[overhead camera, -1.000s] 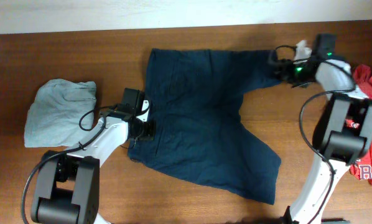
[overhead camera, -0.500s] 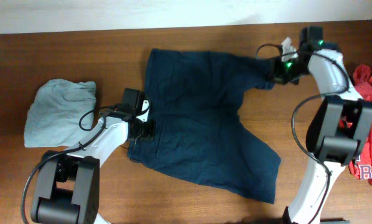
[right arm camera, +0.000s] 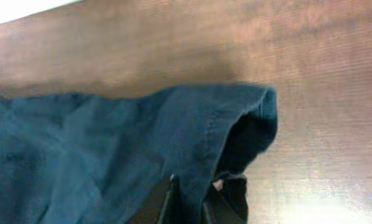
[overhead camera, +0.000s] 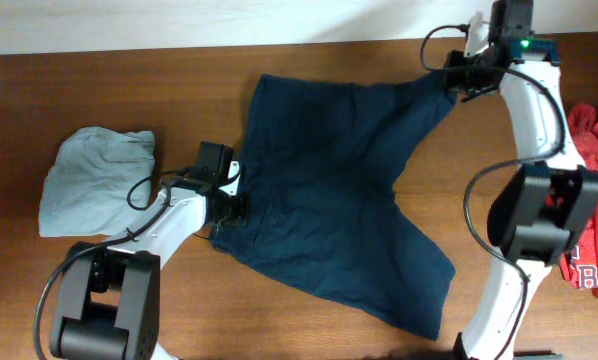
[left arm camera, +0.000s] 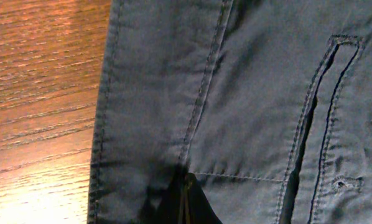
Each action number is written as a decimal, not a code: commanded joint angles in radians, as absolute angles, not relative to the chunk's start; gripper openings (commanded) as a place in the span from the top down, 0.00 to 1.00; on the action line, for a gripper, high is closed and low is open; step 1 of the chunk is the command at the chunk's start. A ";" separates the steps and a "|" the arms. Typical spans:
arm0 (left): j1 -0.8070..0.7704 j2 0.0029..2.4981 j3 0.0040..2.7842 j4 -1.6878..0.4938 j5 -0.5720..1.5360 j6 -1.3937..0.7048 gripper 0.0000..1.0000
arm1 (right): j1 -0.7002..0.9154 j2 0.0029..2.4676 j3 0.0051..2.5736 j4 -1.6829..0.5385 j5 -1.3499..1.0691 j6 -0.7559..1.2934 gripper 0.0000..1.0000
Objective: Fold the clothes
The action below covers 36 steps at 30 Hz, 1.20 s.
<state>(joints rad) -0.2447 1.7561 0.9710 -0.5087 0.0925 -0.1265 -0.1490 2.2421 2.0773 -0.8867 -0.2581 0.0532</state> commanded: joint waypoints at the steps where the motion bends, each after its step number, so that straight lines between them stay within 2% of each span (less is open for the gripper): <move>1: -0.242 1.768 0.976 -0.509 0.082 -0.110 1.00 | -0.151 2.323 2.077 -0.811 -0.236 0.060 0.88; 2: -0.242 1.768 0.976 -0.509 0.082 -0.110 1.00 | -0.150 2.329 2.077 -0.803 -0.278 0.059 0.96; 7: -0.242 1.768 0.976 -0.510 0.082 -0.110 1.00 | -0.128 2.290 2.108 -0.830 -0.557 0.060 0.96; 13: -0.242 1.768 0.976 -0.508 0.081 -0.110 1.00 | 0.002 2.223 2.218 -0.947 -0.523 0.064 0.96; 19: -0.242 1.768 0.976 -0.507 0.081 -0.110 1.00 | 0.205 2.246 2.223 -0.901 -0.351 0.064 0.96; 25: -0.242 1.768 0.976 -0.506 0.081 -0.110 1.00 | 0.295 2.273 2.223 -0.821 -0.138 0.075 0.96; 27: -0.242 1.768 0.976 -0.506 0.081 -0.110 1.00 | 0.293 2.279 2.223 -0.805 -0.170 0.083 0.95; 30: -0.242 1.768 0.976 -0.506 0.081 -0.110 1.00 | 0.302 2.283 2.222 -0.787 -0.367 0.083 0.95; 36: -0.242 1.768 0.976 -0.505 0.081 -0.110 1.00 | 0.395 2.325 2.222 -0.818 -0.365 0.091 0.96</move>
